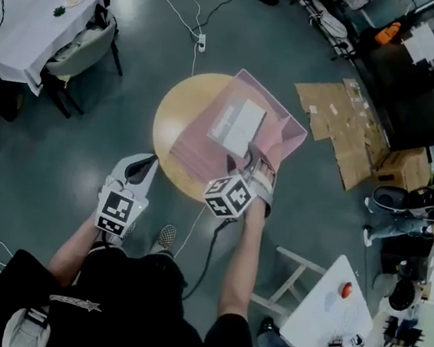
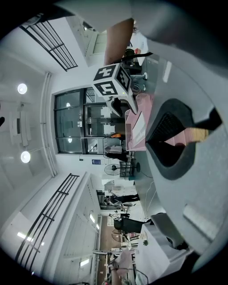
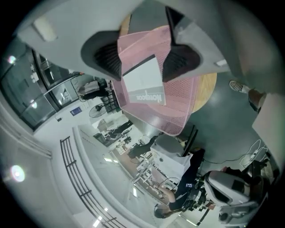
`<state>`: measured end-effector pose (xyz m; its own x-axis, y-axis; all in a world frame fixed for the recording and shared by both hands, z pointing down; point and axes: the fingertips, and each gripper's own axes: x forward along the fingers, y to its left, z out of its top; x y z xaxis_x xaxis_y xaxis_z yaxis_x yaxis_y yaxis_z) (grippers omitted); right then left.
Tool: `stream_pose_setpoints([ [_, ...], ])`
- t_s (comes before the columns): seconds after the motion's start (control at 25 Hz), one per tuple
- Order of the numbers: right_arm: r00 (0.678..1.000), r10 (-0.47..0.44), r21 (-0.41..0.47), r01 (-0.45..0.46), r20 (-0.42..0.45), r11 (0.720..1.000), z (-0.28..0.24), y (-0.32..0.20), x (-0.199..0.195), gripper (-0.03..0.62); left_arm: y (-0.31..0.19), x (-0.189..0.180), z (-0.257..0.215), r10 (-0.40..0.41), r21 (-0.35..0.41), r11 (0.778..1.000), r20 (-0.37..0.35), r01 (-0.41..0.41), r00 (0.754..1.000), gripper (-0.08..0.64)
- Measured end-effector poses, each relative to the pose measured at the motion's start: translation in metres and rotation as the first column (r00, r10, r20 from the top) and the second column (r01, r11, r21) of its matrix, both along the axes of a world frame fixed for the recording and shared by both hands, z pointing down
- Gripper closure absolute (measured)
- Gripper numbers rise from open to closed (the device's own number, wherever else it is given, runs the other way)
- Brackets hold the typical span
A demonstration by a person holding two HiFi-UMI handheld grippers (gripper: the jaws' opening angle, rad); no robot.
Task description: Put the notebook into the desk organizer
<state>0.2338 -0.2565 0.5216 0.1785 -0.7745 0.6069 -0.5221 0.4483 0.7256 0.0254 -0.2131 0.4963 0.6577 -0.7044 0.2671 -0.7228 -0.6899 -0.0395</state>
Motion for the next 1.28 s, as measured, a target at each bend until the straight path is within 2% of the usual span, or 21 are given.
stream_pose_setpoints([
  [0.28, 0.983, 0.073, 0.134, -0.095, 0.167, 0.986, -0.037, 0.045, -0.009, 0.299, 0.012, 0.004, -0.015, 0.065, 0.034, 0.997, -0.006, -0.065, 0.998, 0.551],
  [0.48, 0.936, 0.129, 0.232, -0.212, 0.327, 0.949, -0.059, 0.079, -0.013, 0.301, 0.017, 0.007, -0.022, 0.109, 0.054, 0.993, -0.015, -0.108, 0.994, 0.551],
  [0.64, 0.871, 0.171, 0.314, -0.340, 0.461, 0.887, -0.070, 0.108, -0.015, 0.305, 0.020, 0.011, -0.023, 0.162, 0.067, 0.985, -0.019, -0.161, 0.987, 0.551],
  [0.8, 0.779, 0.173, 0.370, -0.465, 0.603, 0.804, -0.073, 0.138, -0.022, 0.318, 0.027, 0.016, -0.026, 0.218, 0.080, 0.973, -0.021, -0.215, 0.976, 0.551],
  [0.96, 0.700, 0.166, 0.390, -0.561, 0.695, 0.730, -0.073, 0.167, -0.031, 0.341, 0.036, 0.020, -0.033, 0.274, 0.092, 0.958, -0.026, -0.271, 0.961, 0.551],
  [1.12, 0.654, 0.162, 0.402, -0.621, 0.739, 0.673, -0.065, 0.195, -0.045, 0.394, 0.047, 0.024, -0.033, 0.331, 0.098, 0.940, -0.021, -0.327, 0.944, 0.551],
  [1.28, 0.623, 0.166, 0.400, -0.661, 0.764, 0.635, -0.055, 0.220, -0.064, 0.454, 0.060, 0.022, -0.031, 0.369, 0.096, 0.926, -0.019, -0.365, 0.929, 0.551],
])
